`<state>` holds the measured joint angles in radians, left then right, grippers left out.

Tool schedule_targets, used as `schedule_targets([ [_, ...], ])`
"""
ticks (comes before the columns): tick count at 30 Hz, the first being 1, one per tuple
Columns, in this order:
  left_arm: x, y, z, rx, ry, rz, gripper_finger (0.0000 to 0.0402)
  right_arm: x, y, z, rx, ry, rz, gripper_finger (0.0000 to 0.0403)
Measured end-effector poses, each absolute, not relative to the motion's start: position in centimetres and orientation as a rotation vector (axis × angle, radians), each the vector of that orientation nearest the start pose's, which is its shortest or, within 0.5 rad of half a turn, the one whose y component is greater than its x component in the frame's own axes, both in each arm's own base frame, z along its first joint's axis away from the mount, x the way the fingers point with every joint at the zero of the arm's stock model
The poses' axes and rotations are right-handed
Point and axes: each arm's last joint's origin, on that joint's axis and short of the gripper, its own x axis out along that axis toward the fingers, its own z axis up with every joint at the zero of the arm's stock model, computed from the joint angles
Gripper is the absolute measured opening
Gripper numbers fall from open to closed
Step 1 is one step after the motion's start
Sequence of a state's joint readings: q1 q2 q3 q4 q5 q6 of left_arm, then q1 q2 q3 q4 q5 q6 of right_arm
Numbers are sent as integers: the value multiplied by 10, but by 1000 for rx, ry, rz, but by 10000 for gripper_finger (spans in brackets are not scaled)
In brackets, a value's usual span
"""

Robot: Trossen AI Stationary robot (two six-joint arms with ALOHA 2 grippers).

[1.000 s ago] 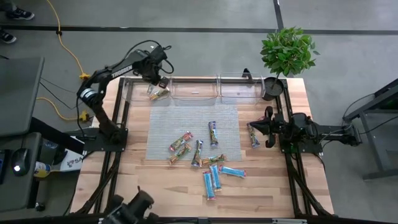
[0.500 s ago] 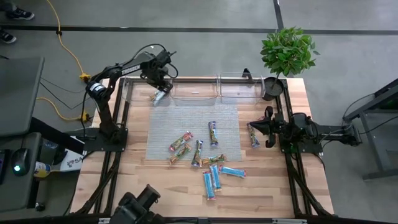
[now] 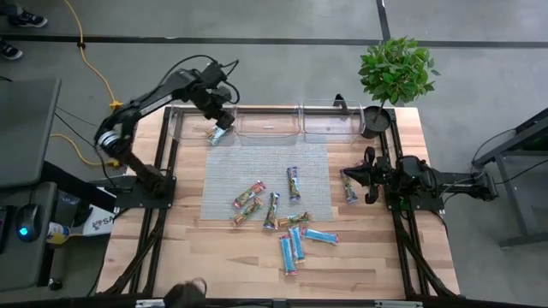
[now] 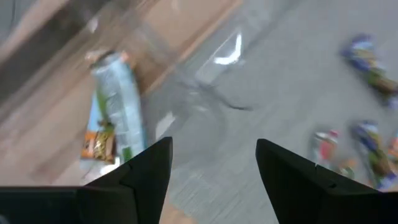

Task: Pick and place Granola Bars by type
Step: Put the yellow granola bar into the left transparent bin

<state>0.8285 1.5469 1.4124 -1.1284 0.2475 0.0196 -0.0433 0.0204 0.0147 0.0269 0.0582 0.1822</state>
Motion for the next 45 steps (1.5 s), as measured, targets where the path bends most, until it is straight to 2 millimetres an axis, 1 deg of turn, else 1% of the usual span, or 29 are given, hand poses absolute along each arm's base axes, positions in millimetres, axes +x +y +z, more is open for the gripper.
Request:
schedule_targets([
  [2, 204, 193, 319, -559, 1065, 442, 229, 98, -6, 170, 182, -30, -99, 0],
  [4, 207, 173, 331, -489, 1028, 393, 229, 98, -6, 169, 182, -30, -100, 0],
  [5, 208, 163, 334, -466, 1009, 371, 229, 98, -6, 169, 182, -30, -100, 0],
  [7, 212, 144, 331, -450, 979, 338, 230, 98, -6, 169, 182, -29, -100, 0],
  [9, 217, 125, 321, -455, 962, 326, 230, 98, -6, 169, 179, -28, -104, 0],
  [11, 221, 106, 306, -478, 963, 309, 230, 98, -6, 169, 178, -28, -111, 0],
  [17, 234, 47, 246, -585, 986, 230, 230, 98, -6, 170, 227, -33, -110, 0],
  [19, 236, 30, 230, -639, 986, 215, 230, 98, -6, 169, 234, -31, -99, 0],
  [21, 238, 13, 219, -704, 980, 202, 230, 98, -6, 169, 234, -30, -90, 0],
  [23, 240, -1, 214, -751, 963, 204, 230, 98, -6, 169, 235, -30, -97, 0],
  [29, 243, -34, 216, -799, 879, 271, 230, 98, -6, 168, 209, -14, -100, 0],
  [34, 246, -53, 207, -868, 927, 351, 230, 99, -6, 167, 206, -3, -102, 0],
  [36, 255, -61, 207, -873, 942, 348, 229, 99, -6, 167, 206, 3, -102, 1],
  [39, 269, -70, 204, -818, 1050, 373, 221, 100, -6, 166, 203, 18, -104, 1],
  [43, 290, -76, 199, -735, 1187, 446, 198, 101, -6, 164, 206, 38, -107, 1],
  [45, 304, -79, 199, -707, 1207, 439, 188, 102, -6, 163, 206, 47, -107, 1],
])
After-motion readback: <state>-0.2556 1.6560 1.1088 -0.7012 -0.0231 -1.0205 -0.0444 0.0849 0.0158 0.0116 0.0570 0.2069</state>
